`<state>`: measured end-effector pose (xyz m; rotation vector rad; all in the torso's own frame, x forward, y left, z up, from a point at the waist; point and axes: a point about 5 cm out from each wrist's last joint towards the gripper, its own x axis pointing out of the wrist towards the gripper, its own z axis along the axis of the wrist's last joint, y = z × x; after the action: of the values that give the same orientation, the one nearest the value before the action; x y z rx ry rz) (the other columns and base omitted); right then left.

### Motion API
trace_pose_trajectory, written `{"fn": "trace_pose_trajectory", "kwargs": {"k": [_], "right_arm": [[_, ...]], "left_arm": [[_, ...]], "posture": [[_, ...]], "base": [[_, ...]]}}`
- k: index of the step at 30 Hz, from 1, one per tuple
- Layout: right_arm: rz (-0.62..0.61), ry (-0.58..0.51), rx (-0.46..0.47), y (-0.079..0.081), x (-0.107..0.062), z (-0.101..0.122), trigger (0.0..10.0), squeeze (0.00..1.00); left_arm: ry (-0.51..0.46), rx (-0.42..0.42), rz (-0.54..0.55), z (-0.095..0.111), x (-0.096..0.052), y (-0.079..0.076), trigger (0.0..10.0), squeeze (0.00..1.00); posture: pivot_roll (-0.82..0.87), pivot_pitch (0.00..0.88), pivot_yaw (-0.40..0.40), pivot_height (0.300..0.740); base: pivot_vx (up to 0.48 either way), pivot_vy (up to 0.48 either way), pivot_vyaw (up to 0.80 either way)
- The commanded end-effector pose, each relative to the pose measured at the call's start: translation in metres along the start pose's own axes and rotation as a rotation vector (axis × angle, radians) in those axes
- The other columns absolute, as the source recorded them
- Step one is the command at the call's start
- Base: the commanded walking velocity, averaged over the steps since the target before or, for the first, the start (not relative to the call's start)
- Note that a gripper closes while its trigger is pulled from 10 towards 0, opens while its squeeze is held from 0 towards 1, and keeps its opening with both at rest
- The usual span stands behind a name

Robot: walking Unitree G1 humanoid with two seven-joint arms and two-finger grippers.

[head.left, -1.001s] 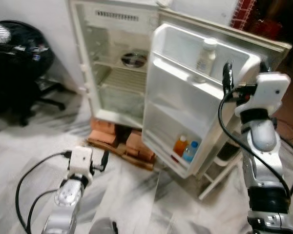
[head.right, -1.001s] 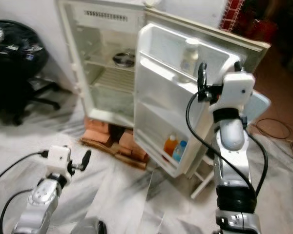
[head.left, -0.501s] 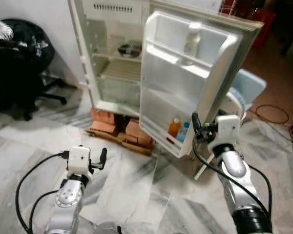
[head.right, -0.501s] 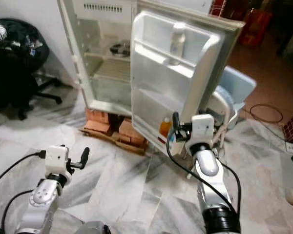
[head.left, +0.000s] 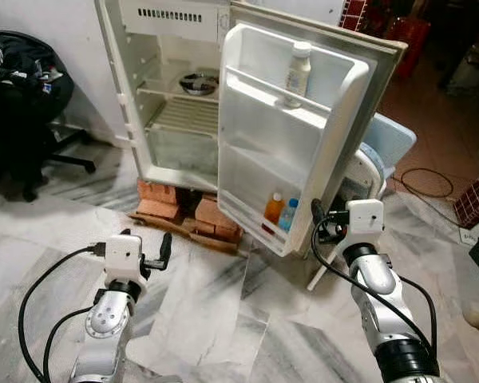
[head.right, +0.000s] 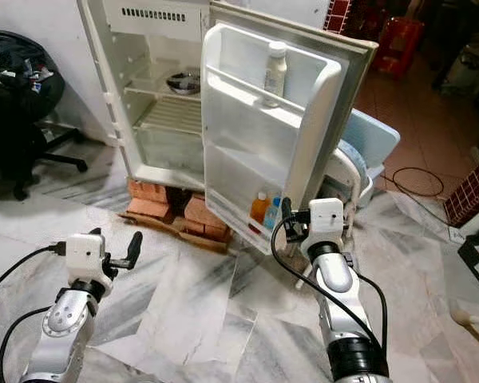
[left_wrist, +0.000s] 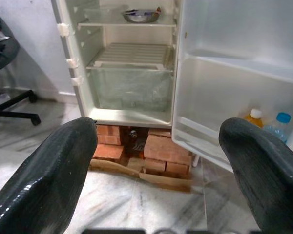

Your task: Restocking fridge

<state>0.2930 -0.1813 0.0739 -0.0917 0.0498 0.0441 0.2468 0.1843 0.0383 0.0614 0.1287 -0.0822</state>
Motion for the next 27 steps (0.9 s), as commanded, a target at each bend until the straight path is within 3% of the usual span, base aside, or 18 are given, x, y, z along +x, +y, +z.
{"fn": "trace_pose_trajectory", "kwargs": {"k": [1, 16, 27], "right_arm": [[-0.003, -0.011, -0.002, -0.0019, 0.0042, 0.004, 10.0, 0.0], [-0.006, -0.025, 0.003, -0.0037, 0.0047, 0.0048, 10.0, 0.0], [0.003, -0.03, 0.013, -0.0078, -0.0016, 0.0005, 10.0, 0.0]], "left_arm": [[-0.015, 0.004, -0.006, 0.0032, 0.001, -0.0007, 10.0, 0.0], [0.0, 0.008, -0.022, 0.0001, -0.0013, -0.0013, 10.0, 0.0], [0.013, 0.015, -0.025, -0.003, -0.005, -0.0035, 10.0, 0.0]], "posture": [[0.06, 0.0, -0.05, 0.74], [0.06, 0.0, -0.045, 0.74], [0.06, 0.0, -0.042, 0.74]], "base": [[0.458, 0.0, 0.0], [0.45, 0.0, 0.0], [0.0, -0.028, 0.0]]}}
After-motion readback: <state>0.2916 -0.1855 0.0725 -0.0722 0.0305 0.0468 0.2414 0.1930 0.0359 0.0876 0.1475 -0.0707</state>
